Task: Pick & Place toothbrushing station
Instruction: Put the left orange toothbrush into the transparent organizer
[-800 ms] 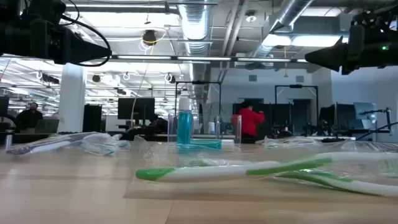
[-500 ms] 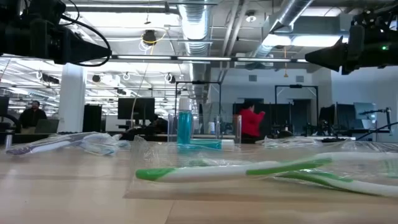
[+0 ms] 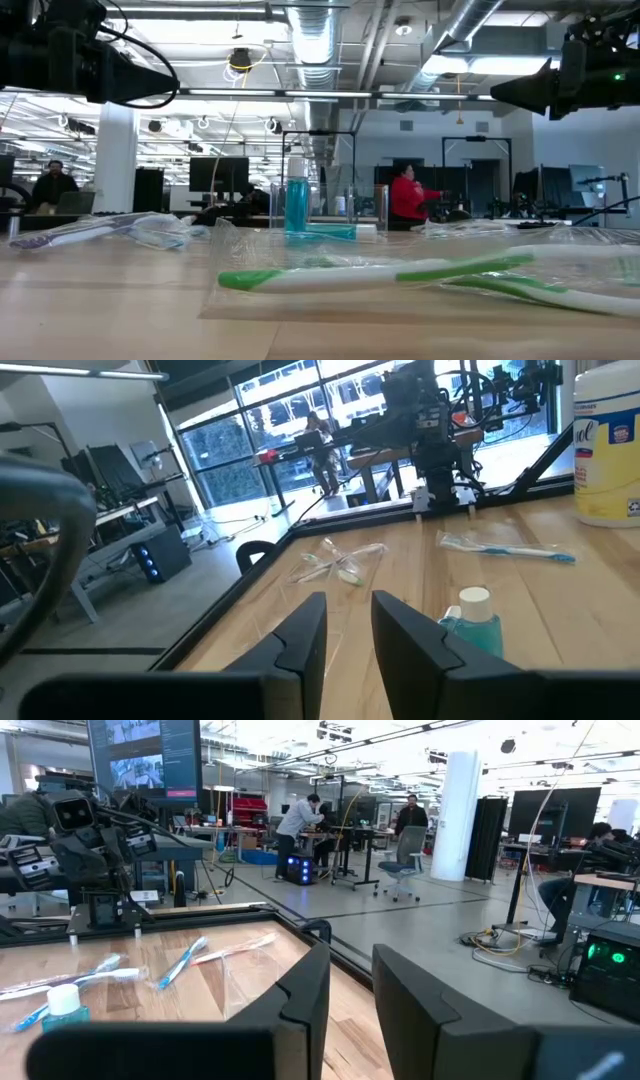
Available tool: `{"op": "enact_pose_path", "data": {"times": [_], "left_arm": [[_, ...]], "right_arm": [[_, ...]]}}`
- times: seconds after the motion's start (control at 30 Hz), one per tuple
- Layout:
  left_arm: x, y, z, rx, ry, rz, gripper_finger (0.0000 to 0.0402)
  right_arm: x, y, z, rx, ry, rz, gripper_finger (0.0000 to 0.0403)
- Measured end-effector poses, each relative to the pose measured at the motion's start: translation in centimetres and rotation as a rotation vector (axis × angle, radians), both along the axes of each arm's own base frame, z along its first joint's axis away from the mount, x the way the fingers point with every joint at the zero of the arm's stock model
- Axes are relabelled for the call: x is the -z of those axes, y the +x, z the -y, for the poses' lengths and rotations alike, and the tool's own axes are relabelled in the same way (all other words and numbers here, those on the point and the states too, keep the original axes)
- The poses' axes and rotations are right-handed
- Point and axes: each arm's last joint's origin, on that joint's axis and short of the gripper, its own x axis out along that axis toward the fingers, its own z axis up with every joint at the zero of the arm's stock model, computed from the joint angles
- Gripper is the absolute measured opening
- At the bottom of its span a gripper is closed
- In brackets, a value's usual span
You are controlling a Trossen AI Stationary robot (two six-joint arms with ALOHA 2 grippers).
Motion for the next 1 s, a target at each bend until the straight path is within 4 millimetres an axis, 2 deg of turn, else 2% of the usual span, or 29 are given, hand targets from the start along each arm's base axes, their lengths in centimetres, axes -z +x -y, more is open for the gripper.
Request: {"op": "enact_pose_path", "data": {"times": [0.13,0.43,0.73,1.0], "left_arm": [[0.0,0.0,0.0,0.001,-0.033,0.016,0.0076],[-1.7,0.1,-1.2,-0.227,-0.466,0.280,0.0076],[-3.2,1.2,-2.6,-0.356,-0.480,0.305,0.0076],[-3.9,1.6,-5.1,-0.458,-0.595,0.191,0.0076]], "right_arm": [[0.0,0.0,0.0,0.000,0.000,0.000,0.0071],[0.0,0.0,0.0,0.000,0.000,0.000,0.0071],[0.0,0.0,0.0,0.000,0.000,0.001,0.0071],[-0.3,0.0,0.0,0.000,0.000,0.036,0.0071]]}}
